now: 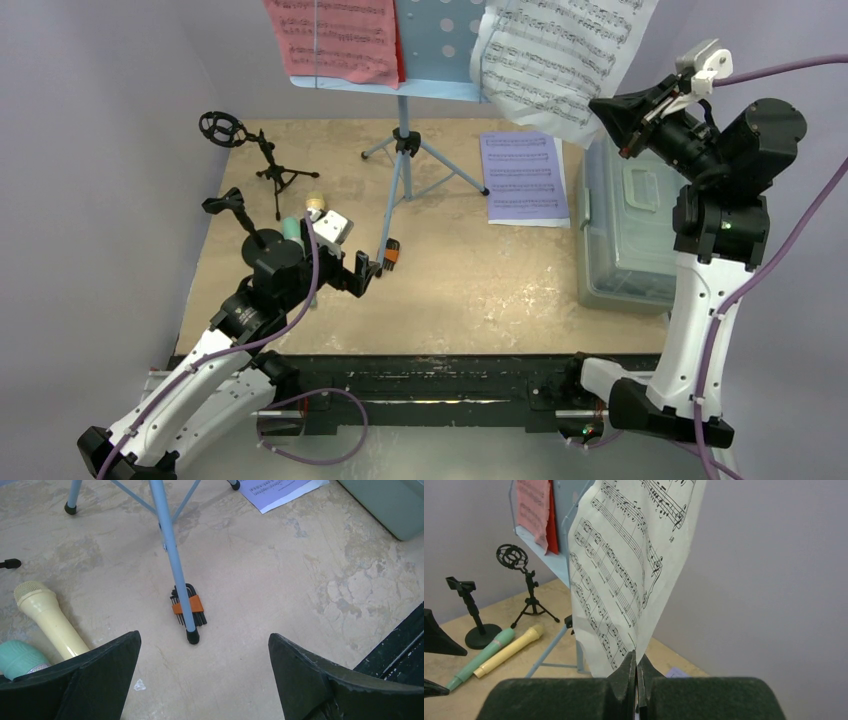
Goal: Pack up the instrument practice props
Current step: Pick up the sheet music from the music stand, then place the sheet music at the center of the board.
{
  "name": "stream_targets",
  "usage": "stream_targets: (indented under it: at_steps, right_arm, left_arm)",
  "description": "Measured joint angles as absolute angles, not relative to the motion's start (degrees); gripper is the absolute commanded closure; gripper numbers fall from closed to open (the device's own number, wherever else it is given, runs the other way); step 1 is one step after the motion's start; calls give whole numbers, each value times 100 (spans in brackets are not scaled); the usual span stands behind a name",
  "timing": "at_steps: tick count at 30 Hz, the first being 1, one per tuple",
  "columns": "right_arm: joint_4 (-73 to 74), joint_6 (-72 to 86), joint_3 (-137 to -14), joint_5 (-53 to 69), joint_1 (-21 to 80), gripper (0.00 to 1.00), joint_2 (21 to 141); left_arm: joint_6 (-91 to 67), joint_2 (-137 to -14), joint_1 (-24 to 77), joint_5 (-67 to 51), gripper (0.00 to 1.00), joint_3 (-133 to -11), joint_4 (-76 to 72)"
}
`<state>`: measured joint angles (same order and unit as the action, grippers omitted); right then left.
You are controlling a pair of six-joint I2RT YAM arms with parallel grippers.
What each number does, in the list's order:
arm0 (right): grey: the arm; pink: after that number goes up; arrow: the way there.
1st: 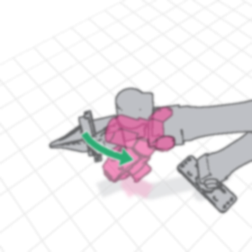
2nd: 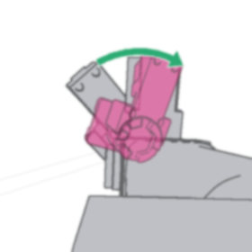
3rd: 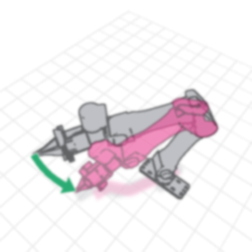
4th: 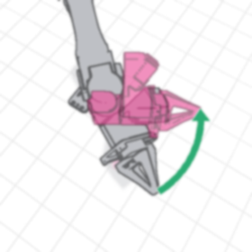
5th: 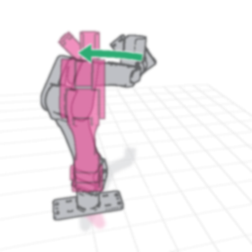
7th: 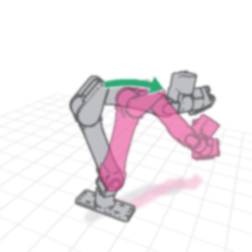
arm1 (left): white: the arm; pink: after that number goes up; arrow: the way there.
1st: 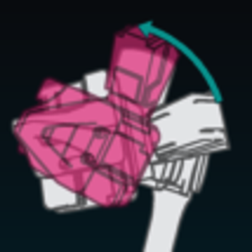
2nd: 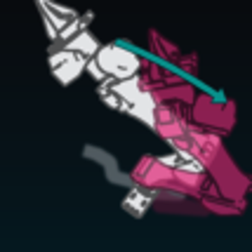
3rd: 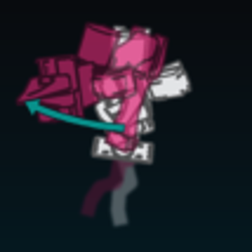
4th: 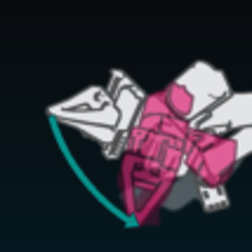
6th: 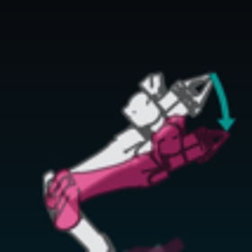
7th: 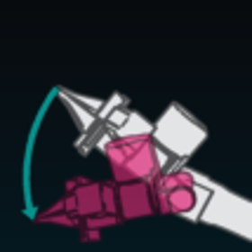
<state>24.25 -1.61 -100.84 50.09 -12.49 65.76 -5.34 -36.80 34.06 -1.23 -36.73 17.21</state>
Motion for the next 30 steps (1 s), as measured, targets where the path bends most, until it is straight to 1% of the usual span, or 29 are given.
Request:
stream_targets:
  at_steps: [18, 30]
  right_arm:
    - [2473, -311, -9015, 4882, -1697, 100, 6187]
    - [2198, -298, -7940, 4945, -1732, 100, 6416]
  left_arm:
    - [-534, -3680, 3406, -132, 0, -3673, 1721]
    - [-534, -3693, 3406, -134, 0, -3673, 1721]
